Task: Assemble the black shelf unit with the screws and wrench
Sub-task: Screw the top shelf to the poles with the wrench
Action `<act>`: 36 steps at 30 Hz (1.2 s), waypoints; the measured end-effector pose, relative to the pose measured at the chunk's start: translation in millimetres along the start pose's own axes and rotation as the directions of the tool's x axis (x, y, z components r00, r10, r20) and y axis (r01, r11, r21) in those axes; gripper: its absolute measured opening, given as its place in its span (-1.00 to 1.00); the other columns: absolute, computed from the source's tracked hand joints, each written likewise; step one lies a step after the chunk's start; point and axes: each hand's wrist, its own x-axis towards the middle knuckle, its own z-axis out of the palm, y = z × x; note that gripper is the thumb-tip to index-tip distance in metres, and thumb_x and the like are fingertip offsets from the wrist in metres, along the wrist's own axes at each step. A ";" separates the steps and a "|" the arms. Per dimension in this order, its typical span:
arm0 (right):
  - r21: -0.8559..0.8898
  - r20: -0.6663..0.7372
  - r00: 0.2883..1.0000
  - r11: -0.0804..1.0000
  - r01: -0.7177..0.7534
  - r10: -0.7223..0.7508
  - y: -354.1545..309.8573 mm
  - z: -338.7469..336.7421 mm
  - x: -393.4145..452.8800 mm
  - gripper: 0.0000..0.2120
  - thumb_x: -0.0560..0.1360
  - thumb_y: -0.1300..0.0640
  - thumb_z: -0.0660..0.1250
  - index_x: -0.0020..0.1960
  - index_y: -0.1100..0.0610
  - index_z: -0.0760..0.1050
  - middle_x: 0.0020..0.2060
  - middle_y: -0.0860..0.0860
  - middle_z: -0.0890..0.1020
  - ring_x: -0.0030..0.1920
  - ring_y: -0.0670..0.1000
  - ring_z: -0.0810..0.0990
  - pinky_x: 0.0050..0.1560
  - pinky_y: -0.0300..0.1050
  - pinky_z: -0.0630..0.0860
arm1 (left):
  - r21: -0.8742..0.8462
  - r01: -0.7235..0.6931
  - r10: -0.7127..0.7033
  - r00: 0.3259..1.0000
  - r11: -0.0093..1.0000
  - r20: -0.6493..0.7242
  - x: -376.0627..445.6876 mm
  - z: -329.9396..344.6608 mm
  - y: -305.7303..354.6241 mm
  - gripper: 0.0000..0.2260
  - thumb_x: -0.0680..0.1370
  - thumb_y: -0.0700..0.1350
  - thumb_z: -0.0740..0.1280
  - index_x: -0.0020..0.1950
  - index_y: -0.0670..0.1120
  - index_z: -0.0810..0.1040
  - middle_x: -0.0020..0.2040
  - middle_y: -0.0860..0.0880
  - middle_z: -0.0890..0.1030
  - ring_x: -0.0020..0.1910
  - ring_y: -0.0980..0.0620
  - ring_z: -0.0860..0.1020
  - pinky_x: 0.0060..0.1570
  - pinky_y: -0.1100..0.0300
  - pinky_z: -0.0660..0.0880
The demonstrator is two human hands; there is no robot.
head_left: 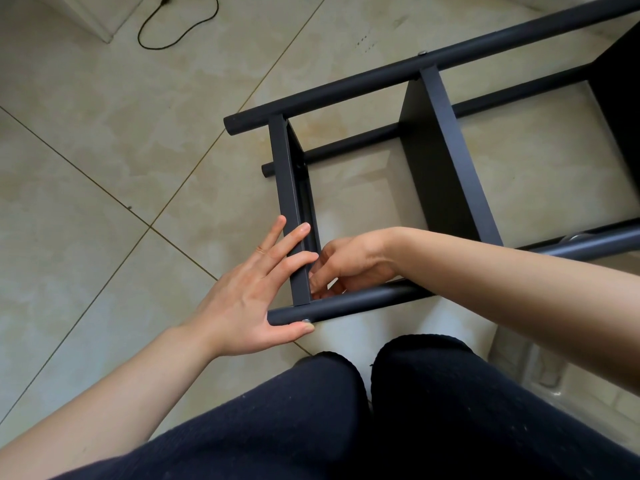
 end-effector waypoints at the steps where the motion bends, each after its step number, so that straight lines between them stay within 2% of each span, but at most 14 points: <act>1: 0.005 0.017 1.000 1.000 0.007 -0.007 0.1 -0.2 -0.6 -0.90 0.56 0.37 0.28 -0.12 0.29 0.52 -0.20 0.16 0.55 -0.25 0.01 0.54 -0.03 -0.11 0.50 | 0.002 -0.001 0.001 1.000 1.000 0.001 -0.2 0.1 -0.4 -0.30 0.45 0.33 0.32 0.50 0.11 0.23 0.66 0.14 -0.01 0.64 -0.03 -0.09 -0.23 0.19 0.58; 3: -0.001 0.034 0.999 1.000 0.010 -0.010 1.3 -0.7 -0.9 -0.91 0.58 0.36 0.27 -0.09 0.29 0.52 -0.15 0.17 0.53 -0.17 0.04 0.53 0.10 -0.03 0.48 | 0.006 -0.001 0.001 1.000 1.000 0.005 -0.6 0.6 -0.4 -0.31 0.46 0.33 0.31 0.51 0.10 0.23 0.66 0.13 -0.02 0.65 -0.04 -0.09 -0.21 0.10 0.63; 6: -0.025 0.033 0.999 1.000 -0.008 0.009 2.7 -0.9 1.1 -0.92 0.60 0.33 0.26 -0.05 0.30 0.51 -0.05 0.21 0.51 -0.01 0.15 0.48 0.28 0.08 0.42 | 0.006 0.001 -0.001 1.000 1.000 0.004 -0.5 0.6 -0.6 -0.31 0.46 0.34 0.31 0.50 0.09 0.23 0.66 0.12 -0.02 0.65 -0.04 -0.09 -0.20 0.11 0.63; 7: -0.031 0.030 0.999 0.999 -0.014 0.015 2.5 -0.1 2.0 -0.92 0.60 0.32 0.25 -0.03 0.30 0.51 -0.04 0.21 0.49 0.01 0.15 0.46 0.27 0.07 0.42 | 0.004 0.000 0.000 1.000 1.000 0.004 -0.4 0.6 -0.6 -0.31 0.46 0.34 0.31 0.50 0.10 0.23 0.66 0.12 -0.02 0.65 -0.04 -0.09 -0.19 0.13 0.62; 9: -0.059 0.012 1.000 0.998 -0.025 0.026 0.2 2.0 2.8 -0.95 0.59 0.32 0.25 0.01 0.29 0.49 -0.10 0.19 0.51 -0.07 0.14 0.49 0.09 -0.02 0.46 | -0.002 0.000 0.000 1.000 1.000 0.004 -0.4 0.6 -1.0 -0.31 0.46 0.34 0.31 0.50 0.10 0.23 0.66 0.13 -0.02 0.65 -0.03 -0.09 -0.18 0.14 0.61; 12: -0.111 -0.049 0.998 0.992 -0.055 0.049 -2.3 3.9 4.9 -0.91 0.55 0.31 0.27 -0.12 0.23 0.49 -0.29 0.09 0.54 -0.30 0.00 0.50 -0.21 -0.17 0.44 | -0.007 0.003 -0.003 1.000 1.000 0.005 -0.2 0.5 -0.9 -0.32 0.46 0.33 0.32 0.50 0.11 0.23 0.66 0.13 -0.02 0.64 -0.03 -0.09 -0.19 0.14 0.61; 14: -0.104 -0.057 0.996 0.992 -0.073 0.067 -2.4 4.4 5.7 -0.89 0.54 0.32 0.26 -0.16 0.21 0.49 -0.32 0.08 0.53 -0.33 -0.01 0.48 -0.26 -0.20 0.42 | -0.012 0.001 -0.001 1.000 1.000 0.007 -0.2 0.4 -0.6 -0.32 0.46 0.33 0.32 0.50 0.11 0.24 0.66 0.13 -0.02 0.64 -0.03 -0.09 -0.21 0.19 0.59; 17: -0.083 -0.048 0.997 0.994 -0.064 0.060 -2.1 1.0 3.3 -0.91 0.54 0.31 0.29 -0.14 0.22 0.51 -0.28 0.09 0.54 -0.33 -0.01 0.47 -0.22 -0.19 0.41 | -0.019 0.003 -0.003 1.000 1.000 0.010 0.1 -0.4 -0.6 -0.31 0.45 0.33 0.32 0.50 0.12 0.24 0.66 0.14 -0.02 0.64 -0.01 -0.10 -0.20 0.29 0.50; 21: -0.081 -0.002 0.999 0.996 -0.046 0.046 -1.1 -3.7 -0.6 -0.96 0.56 0.28 0.33 -0.07 0.25 0.54 -0.09 0.18 0.51 -0.20 0.04 0.46 0.00 -0.05 0.41 | -0.009 0.018 -0.018 1.000 1.000 0.015 0.1 -0.8 -0.5 -0.29 0.44 0.34 0.32 0.51 0.11 0.23 0.66 0.15 -0.02 0.64 0.00 -0.10 -0.22 0.18 0.60; 23: -0.098 0.003 0.999 0.994 -0.044 0.044 -0.9 -3.8 -0.2 -0.94 0.58 0.26 0.32 -0.07 0.24 0.53 -0.07 0.18 0.49 -0.19 0.04 0.46 -0.02 -0.07 0.42 | -0.010 0.025 -0.025 1.000 1.000 0.019 -0.2 -1.3 -0.3 -0.27 0.44 0.34 0.32 0.53 0.11 0.22 0.66 0.15 -0.02 0.64 0.00 -0.10 -0.20 0.15 0.62; 27: -0.118 0.010 0.999 0.992 -0.046 0.048 -1.8 -1.2 0.4 -0.94 0.59 0.26 0.29 -0.05 0.24 0.50 -0.19 0.12 0.51 -0.26 0.00 0.48 -0.15 -0.15 0.44 | -0.001 0.022 -0.022 1.000 1.000 0.021 0.0 -1.8 -0.1 -0.26 0.44 0.34 0.32 0.54 0.11 0.20 0.66 0.15 -0.02 0.64 -0.01 -0.09 -0.21 0.18 0.60; 31: -0.112 -0.033 0.999 0.993 -0.041 0.037 -2.1 5.3 1.6 -0.98 0.58 0.28 0.27 -0.01 0.23 0.46 -0.21 0.10 0.55 -0.27 0.02 0.52 -0.18 -0.13 0.49 | -0.003 0.019 -0.019 1.000 1.000 0.019 -0.5 -2.1 0.5 -0.26 0.44 0.32 0.33 0.54 0.10 0.21 0.66 0.14 -0.02 0.64 -0.01 -0.09 -0.19 0.12 0.64; 36: -0.236 -0.124 0.992 0.971 -0.031 0.002 -3.3 6.9 -3.0 -0.92 0.55 0.21 0.32 -0.04 0.24 0.51 -0.13 0.15 0.55 -0.17 0.08 0.50 -0.09 -0.06 0.44 | 0.001 0.021 -0.021 1.000 1.000 0.022 -0.2 -4.6 -0.2 -0.25 0.44 0.33 0.33 0.55 0.10 0.21 0.66 0.15 -0.02 0.64 0.02 -0.10 0.07 0.06 0.58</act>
